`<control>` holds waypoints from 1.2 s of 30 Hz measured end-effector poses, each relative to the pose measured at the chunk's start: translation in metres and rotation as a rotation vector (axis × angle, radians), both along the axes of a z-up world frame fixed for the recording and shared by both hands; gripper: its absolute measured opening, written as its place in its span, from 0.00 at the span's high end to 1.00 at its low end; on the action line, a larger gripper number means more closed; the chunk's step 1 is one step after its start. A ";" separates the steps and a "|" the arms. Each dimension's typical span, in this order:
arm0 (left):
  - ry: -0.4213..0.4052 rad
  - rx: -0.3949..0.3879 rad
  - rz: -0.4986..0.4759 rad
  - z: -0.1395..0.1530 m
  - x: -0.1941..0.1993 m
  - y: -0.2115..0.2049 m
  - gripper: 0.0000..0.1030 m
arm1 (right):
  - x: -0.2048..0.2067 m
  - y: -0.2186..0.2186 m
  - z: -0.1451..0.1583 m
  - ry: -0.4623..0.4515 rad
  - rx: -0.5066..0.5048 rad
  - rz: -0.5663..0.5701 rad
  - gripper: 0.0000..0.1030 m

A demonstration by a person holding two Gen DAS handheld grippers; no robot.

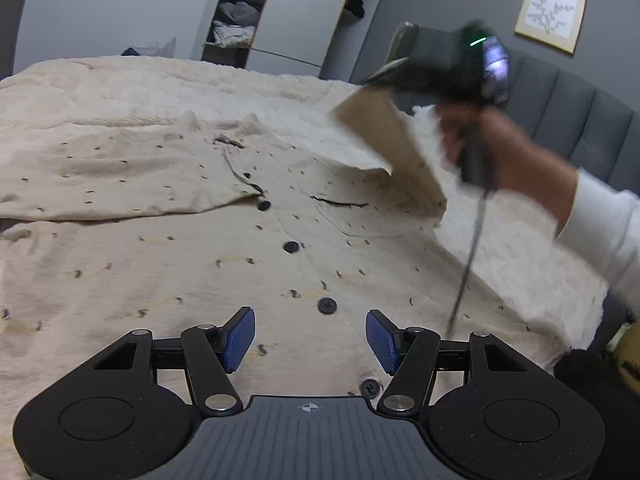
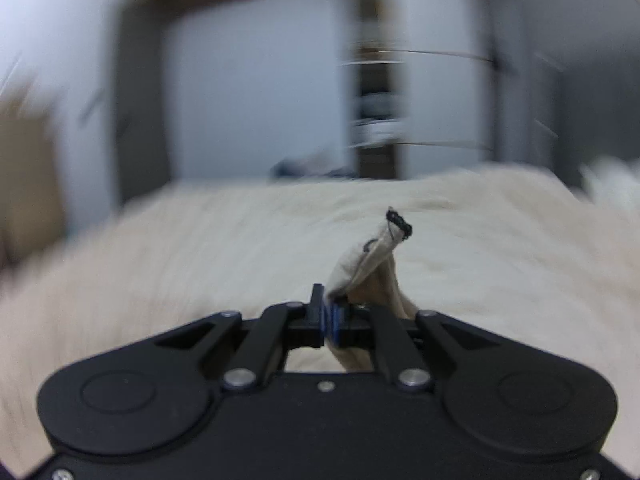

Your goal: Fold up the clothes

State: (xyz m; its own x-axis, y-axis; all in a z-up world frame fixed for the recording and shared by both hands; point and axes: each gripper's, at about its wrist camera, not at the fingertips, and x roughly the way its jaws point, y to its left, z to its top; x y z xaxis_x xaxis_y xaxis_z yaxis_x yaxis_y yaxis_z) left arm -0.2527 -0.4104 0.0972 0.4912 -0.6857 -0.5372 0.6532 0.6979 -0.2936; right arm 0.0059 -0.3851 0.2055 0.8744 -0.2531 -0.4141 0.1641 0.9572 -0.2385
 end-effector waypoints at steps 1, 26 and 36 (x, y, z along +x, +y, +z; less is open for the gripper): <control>0.001 -0.003 0.007 0.001 0.001 0.003 0.45 | 0.012 0.029 -0.028 0.109 -0.068 0.071 0.94; 0.159 0.068 0.208 0.007 0.201 -0.127 0.57 | -0.161 -0.213 -0.083 -0.043 0.906 -0.483 0.64; 0.095 0.122 0.163 0.034 0.202 -0.168 0.59 | -0.172 -0.251 -0.113 -0.024 1.135 -0.375 0.97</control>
